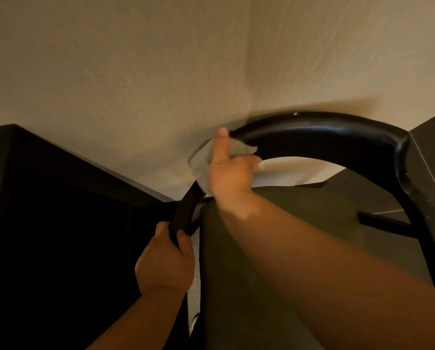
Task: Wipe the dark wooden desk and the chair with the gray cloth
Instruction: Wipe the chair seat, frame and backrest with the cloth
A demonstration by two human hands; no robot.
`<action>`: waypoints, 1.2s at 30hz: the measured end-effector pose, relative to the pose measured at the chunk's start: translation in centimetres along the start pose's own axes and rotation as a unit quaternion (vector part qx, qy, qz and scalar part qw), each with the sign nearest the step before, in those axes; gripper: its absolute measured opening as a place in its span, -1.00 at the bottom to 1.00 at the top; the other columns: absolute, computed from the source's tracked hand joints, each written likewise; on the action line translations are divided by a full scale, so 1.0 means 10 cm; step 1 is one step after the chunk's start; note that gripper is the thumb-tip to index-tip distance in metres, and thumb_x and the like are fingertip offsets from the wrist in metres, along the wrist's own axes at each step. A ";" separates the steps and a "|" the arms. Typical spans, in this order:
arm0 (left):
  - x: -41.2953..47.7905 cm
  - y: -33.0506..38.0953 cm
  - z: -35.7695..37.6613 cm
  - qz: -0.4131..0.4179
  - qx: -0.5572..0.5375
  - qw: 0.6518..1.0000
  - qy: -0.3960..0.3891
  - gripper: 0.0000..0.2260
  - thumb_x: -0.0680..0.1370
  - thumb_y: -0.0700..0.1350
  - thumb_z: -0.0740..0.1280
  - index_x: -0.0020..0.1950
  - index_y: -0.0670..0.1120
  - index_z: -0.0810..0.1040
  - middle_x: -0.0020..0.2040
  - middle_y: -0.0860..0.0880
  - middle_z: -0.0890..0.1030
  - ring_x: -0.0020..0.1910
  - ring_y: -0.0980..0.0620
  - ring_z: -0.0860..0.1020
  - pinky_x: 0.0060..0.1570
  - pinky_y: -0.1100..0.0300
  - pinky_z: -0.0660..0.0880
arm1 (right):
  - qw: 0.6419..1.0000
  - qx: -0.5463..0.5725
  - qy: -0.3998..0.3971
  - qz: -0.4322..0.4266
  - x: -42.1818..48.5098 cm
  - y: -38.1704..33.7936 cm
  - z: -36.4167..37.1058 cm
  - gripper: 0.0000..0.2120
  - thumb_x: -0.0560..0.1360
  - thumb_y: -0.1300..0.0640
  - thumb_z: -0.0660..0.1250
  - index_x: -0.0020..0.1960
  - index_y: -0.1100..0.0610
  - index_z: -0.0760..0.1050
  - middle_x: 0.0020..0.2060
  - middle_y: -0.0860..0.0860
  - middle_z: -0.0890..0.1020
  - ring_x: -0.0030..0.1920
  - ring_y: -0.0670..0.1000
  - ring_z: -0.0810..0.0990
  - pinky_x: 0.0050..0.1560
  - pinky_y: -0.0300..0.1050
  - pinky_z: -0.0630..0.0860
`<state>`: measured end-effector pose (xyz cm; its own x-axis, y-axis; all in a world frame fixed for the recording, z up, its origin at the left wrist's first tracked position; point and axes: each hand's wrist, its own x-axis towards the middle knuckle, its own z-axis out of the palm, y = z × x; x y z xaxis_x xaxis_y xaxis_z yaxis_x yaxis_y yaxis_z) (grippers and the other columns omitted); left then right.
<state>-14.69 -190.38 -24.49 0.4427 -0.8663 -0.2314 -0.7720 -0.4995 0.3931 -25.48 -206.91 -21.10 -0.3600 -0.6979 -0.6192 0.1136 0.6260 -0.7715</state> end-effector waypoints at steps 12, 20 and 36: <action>0.54 0.46 -0.18 0.136 -0.022 0.987 -0.079 -0.64 0.71 0.13 0.11 0.43 0.04 0.47 0.16 -0.07 0.63 0.09 -0.12 0.62 -0.04 0.04 0.52 | 0.997 -0.065 -0.038 0.009 -0.06 -0.14 -0.14 0.23 0.50 -0.55 0.12 0.62 0.31 -0.42 0.69 0.18 -0.05 0.67 0.22 0.02 0.63 0.10 -0.01; 0.92 0.89 0.10 0.167 -0.091 0.981 0.043 -0.55 0.67 0.02 -0.05 0.14 -0.16 0.58 -0.17 -0.10 0.58 -0.16 -0.23 0.58 -0.17 0.04 0.41 | 0.990 0.097 0.093 0.042 0.27 -0.36 -0.21 0.25 0.42 -0.61 0.19 0.68 0.23 -0.23 0.67 0.21 0.06 0.66 0.27 0.08 0.61 0.33 0.12; 1.04 0.83 0.11 0.161 -0.030 0.986 -0.039 -0.72 0.70 0.01 0.25 0.15 -0.18 0.61 -0.02 -0.20 0.68 -0.07 -0.20 0.63 -0.12 0.07 0.46 | 0.998 0.055 0.035 0.004 0.01 -0.20 -0.06 0.26 0.42 -0.58 0.23 0.65 0.14 -0.41 0.70 0.11 -0.04 0.68 0.18 -0.01 0.65 0.24 0.04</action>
<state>-16.96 -203.48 -24.59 0.1402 -0.9783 -0.1527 -0.8378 -0.1994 0.5083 -26.24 -208.00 -19.51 -0.4221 -0.6652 -0.6160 0.2163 0.5860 -0.7810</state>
